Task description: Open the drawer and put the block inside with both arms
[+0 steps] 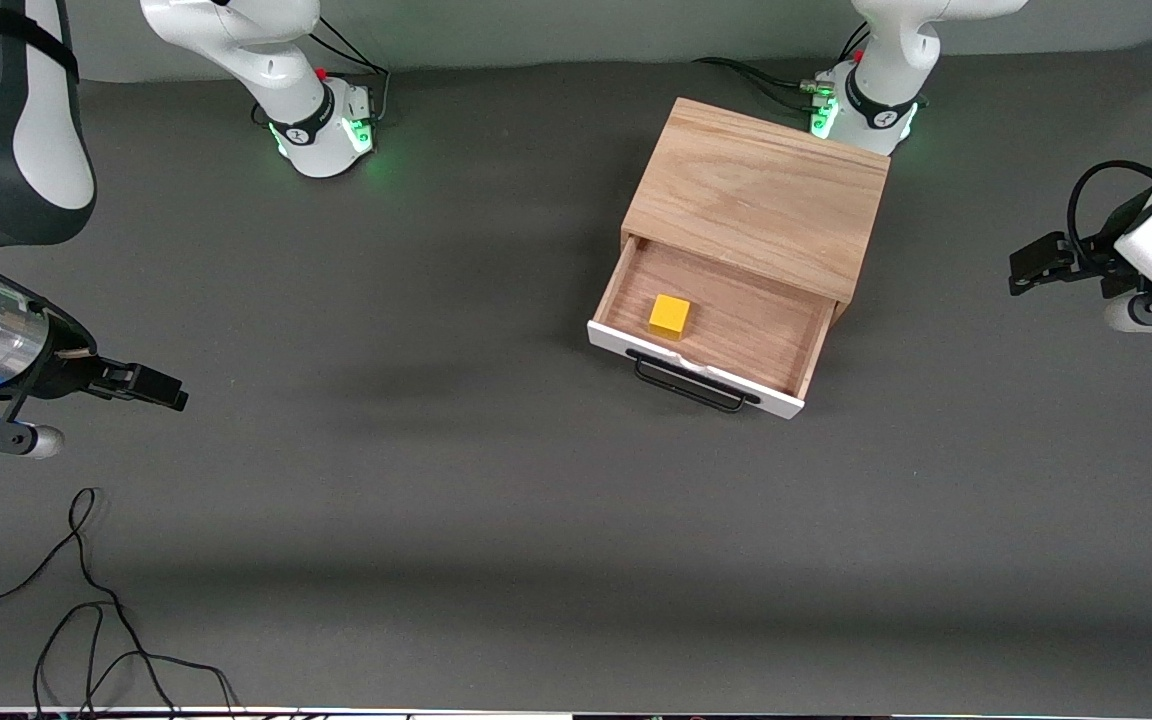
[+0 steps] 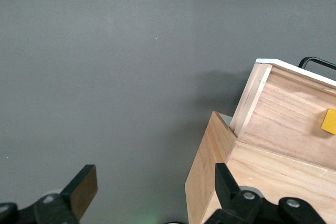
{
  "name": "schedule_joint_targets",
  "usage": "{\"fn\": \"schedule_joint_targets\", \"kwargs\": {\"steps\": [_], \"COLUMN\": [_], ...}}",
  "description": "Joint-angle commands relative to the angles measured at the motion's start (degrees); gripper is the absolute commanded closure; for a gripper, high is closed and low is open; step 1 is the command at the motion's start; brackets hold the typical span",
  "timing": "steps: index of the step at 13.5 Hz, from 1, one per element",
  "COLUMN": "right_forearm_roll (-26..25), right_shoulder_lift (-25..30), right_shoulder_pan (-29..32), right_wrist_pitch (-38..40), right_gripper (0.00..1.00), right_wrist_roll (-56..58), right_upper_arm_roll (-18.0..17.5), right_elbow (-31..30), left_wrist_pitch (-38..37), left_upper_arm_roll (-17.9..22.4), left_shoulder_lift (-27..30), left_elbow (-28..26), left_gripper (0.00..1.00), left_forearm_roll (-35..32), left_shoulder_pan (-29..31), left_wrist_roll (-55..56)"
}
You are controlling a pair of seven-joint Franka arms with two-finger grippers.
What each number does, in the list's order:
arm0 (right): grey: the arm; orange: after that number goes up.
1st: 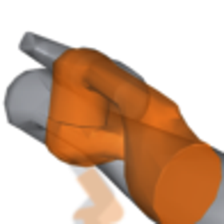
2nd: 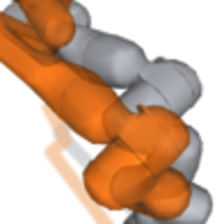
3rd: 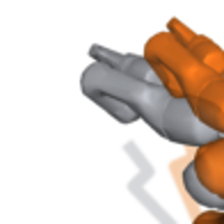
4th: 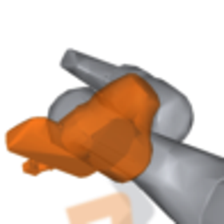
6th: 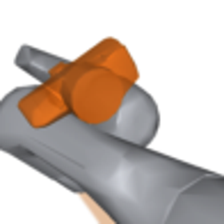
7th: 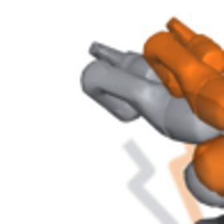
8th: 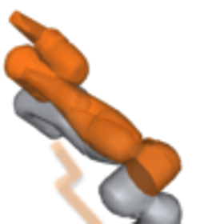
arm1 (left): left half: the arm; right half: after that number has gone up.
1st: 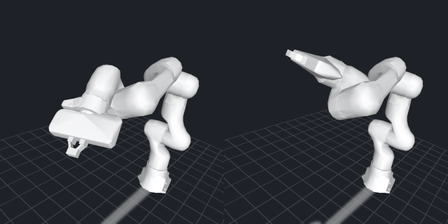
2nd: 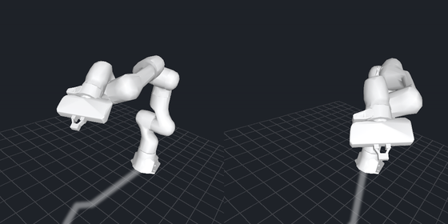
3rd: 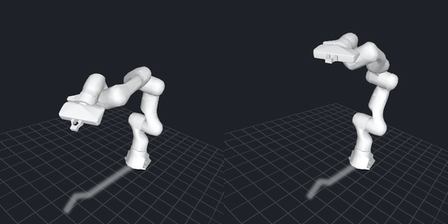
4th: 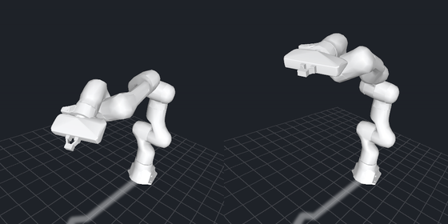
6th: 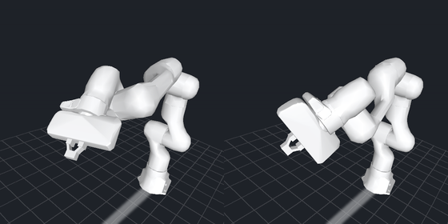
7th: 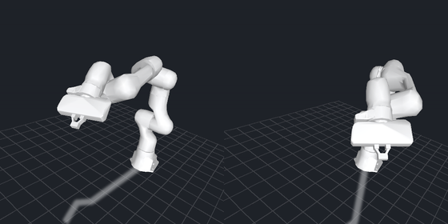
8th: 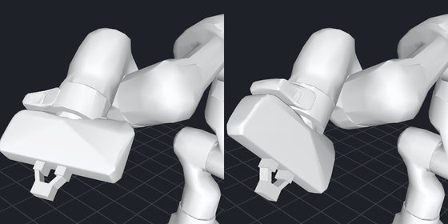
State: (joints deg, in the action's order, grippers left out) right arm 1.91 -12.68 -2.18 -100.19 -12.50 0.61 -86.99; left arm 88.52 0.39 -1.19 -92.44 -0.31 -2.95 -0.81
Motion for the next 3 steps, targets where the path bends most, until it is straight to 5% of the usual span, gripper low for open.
{"fn": "schedule_joint_targets", "kwargs": {"steps": [1,3], "right_forearm_roll": [-0.8,-0.9], "right_shoulder_lift": [0.3,0.4], "right_shoulder_pan": [-0.4,-0.4], "right_wrist_pitch": [2.4,3.1], "right_gripper": [0.00,0.00], "right_wrist_roll": [1.4,2.8], "right_upper_arm_roll": [0.7,0.7], "right_elbow": [2.6,2.7], "left_wrist_pitch": [-0.8,-0.8], "left_upper_arm_roll": [0.3,0.3], "left_shoulder_lift": [0.2,0.1], "left_elbow": [0.2,0.2], "left_gripper": [0.00,0.00], "left_forearm_roll": [-0.3,-0.3], "left_shoulder_pan": [-0.8,-0.8], "left_wrist_roll": [1.1,1.1]}}
